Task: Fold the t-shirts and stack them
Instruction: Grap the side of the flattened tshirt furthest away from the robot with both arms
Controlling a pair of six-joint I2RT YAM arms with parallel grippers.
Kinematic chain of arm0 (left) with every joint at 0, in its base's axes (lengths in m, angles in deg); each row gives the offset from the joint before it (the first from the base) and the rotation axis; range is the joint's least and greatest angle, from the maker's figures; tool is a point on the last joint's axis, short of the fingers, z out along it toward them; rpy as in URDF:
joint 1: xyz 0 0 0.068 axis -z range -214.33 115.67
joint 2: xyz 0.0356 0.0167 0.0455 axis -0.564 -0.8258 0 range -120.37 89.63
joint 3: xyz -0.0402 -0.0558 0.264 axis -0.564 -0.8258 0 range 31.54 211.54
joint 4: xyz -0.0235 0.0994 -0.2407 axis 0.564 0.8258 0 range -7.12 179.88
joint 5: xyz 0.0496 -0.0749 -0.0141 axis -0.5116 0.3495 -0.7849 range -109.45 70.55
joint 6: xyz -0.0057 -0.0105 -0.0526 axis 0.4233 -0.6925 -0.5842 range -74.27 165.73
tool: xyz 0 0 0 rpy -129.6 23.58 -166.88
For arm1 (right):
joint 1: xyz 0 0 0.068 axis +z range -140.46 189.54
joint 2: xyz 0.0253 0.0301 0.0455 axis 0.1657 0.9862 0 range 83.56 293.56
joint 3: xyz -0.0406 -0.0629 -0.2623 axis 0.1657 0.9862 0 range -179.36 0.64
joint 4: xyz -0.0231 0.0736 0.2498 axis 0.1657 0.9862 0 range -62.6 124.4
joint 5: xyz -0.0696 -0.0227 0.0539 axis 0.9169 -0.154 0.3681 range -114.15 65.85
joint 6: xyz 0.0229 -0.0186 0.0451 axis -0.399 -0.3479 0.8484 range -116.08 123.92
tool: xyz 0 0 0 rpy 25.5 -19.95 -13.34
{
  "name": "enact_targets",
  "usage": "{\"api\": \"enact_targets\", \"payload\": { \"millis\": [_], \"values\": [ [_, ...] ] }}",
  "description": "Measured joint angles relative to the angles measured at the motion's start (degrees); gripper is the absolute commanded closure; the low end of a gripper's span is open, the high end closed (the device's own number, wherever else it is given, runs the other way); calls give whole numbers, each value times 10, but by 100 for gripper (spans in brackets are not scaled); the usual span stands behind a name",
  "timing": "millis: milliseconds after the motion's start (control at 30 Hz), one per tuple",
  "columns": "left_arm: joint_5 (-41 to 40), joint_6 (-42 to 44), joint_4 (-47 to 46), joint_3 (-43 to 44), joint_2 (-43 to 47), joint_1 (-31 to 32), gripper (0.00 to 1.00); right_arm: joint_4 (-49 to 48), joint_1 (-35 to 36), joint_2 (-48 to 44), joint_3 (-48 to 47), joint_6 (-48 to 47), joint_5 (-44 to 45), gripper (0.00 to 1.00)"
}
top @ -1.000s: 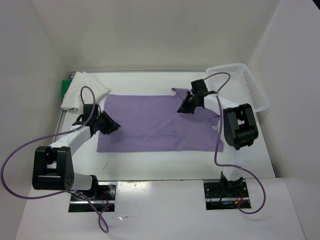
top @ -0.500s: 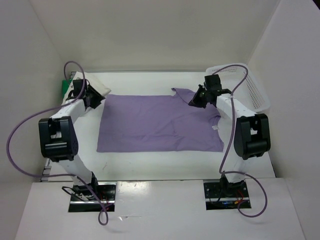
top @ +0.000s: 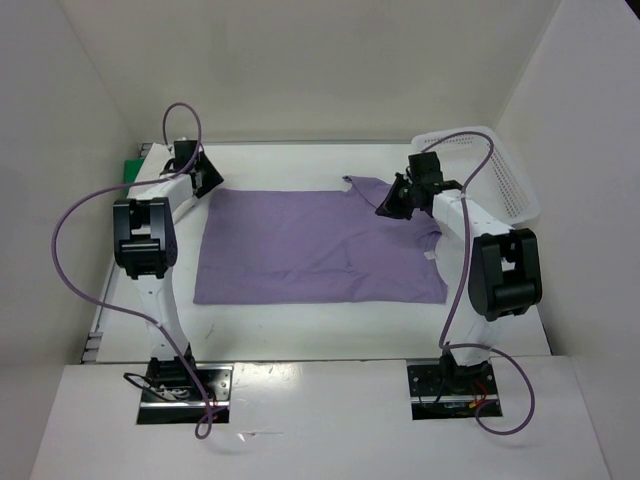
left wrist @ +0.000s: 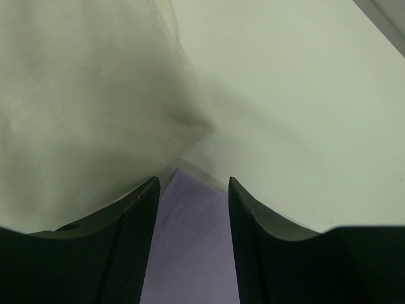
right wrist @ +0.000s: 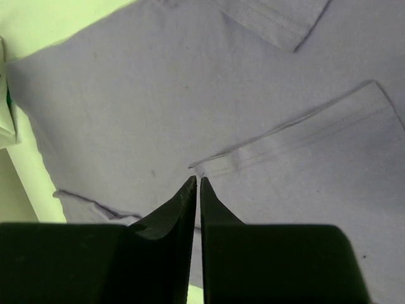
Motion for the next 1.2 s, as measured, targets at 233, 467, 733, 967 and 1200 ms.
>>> {"api": "enact_targets", "payload": {
  "millis": [233, 467, 733, 967, 1200],
  "values": [
    [-2, 17, 13, 33, -29, 9, 52, 0, -3, 9, 6, -1, 0, 78],
    [-39, 30, 15, 22, -30, 9, 52, -1, -18, 20, 5, -1, 0, 70],
    [-41, 34, 0, 5, -29, 16, 60, -7, -37, 72, -25, 1, -3, 69],
    [-43, 32, 5, 5, -30, 32, 84, -10, -38, 106, -49, 12, 14, 53],
    [-49, 30, 5, 5, -30, 34, 99, -19, -38, 178, -102, 26, 57, 51]
  ]
}}
